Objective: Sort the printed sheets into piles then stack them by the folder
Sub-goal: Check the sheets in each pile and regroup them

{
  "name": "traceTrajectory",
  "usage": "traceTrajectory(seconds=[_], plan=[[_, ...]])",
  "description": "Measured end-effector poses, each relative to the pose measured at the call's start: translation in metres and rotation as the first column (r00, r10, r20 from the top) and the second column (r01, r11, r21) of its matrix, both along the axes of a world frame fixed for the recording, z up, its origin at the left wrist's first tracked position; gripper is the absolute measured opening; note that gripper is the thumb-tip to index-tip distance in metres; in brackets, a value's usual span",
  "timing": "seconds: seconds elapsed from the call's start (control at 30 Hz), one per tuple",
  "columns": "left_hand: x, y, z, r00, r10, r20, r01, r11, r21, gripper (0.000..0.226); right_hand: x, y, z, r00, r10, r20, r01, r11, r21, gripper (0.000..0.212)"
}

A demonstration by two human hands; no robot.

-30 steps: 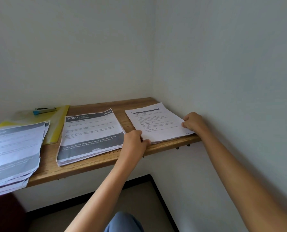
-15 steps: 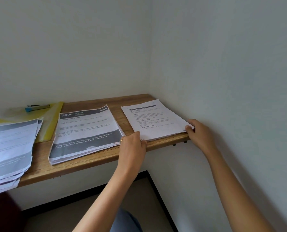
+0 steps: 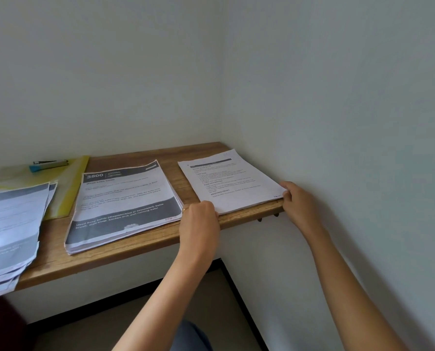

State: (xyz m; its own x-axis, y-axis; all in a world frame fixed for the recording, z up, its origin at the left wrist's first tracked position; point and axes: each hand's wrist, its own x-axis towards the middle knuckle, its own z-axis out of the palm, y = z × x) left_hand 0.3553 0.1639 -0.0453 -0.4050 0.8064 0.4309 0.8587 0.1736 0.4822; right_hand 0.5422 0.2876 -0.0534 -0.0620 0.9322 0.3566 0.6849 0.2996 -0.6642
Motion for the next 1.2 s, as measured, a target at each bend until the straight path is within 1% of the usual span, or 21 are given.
traceTrajectory(seconds=[0.27, 0.47, 0.57, 0.63, 0.7, 0.77, 0.87, 1.0, 1.13, 1.2], plan=[[0.001, 0.001, -0.003, 0.995, 0.011, -0.096, -0.017, 0.998, -0.060, 0.020, -0.006, -0.006, 0.004, 0.999, -0.016, 0.050, 0.017, 1.000, -0.012, 0.039], [0.000, -0.004, -0.002, 0.994, -0.010, -0.111, 0.004, 0.999, -0.051, 0.021, -0.007, -0.009, 0.005, 0.997, -0.026, 0.078, 0.027, 0.999, -0.016, 0.038], [0.001, -0.010, 0.006, 0.998, -0.041, -0.054, 0.039, 0.999, -0.029, 0.013, -0.010, -0.012, 0.006, 0.992, -0.056, 0.112, 0.050, 0.997, 0.061, 0.034], [0.001, -0.017, 0.015, 0.997, -0.063, -0.041, 0.063, 0.998, 0.009, 0.021, -0.015, -0.015, 0.008, 0.991, -0.081, 0.107, 0.063, 0.986, 0.157, 0.034], [-0.003, -0.025, 0.026, 0.996, -0.077, -0.045, 0.080, 0.994, 0.070, 0.033, -0.027, -0.023, 0.015, 0.996, -0.074, 0.046, 0.061, 0.969, 0.241, 0.037], [-0.012, -0.032, 0.038, 0.996, -0.054, -0.068, 0.063, 0.987, 0.146, 0.038, -0.046, -0.035, 0.029, 1.000, -0.009, -0.004, 0.010, 0.948, 0.319, 0.036], [-0.037, -0.041, 0.056, 0.996, 0.028, -0.085, -0.011, 0.982, 0.191, 0.036, -0.084, -0.056, 0.052, 0.986, 0.166, -0.017, -0.147, 0.910, 0.387, 0.034], [-0.075, -0.055, 0.069, 0.988, 0.107, -0.113, -0.078, 0.970, 0.232, 0.037, -0.143, -0.087, 0.071, 0.930, 0.368, -0.017, -0.339, 0.871, 0.355, 0.035], [-0.111, -0.078, 0.073, 0.968, 0.200, -0.150, -0.164, 0.961, 0.223, 0.038, -0.198, -0.111, 0.079, 0.881, 0.473, -0.002, -0.450, 0.840, 0.303, 0.035], [-0.130, -0.091, 0.072, 0.956, 0.247, -0.158, -0.212, 0.955, 0.208, 0.038, -0.221, -0.122, 0.079, 0.858, 0.512, 0.044, -0.504, 0.821, 0.269, 0.035]])
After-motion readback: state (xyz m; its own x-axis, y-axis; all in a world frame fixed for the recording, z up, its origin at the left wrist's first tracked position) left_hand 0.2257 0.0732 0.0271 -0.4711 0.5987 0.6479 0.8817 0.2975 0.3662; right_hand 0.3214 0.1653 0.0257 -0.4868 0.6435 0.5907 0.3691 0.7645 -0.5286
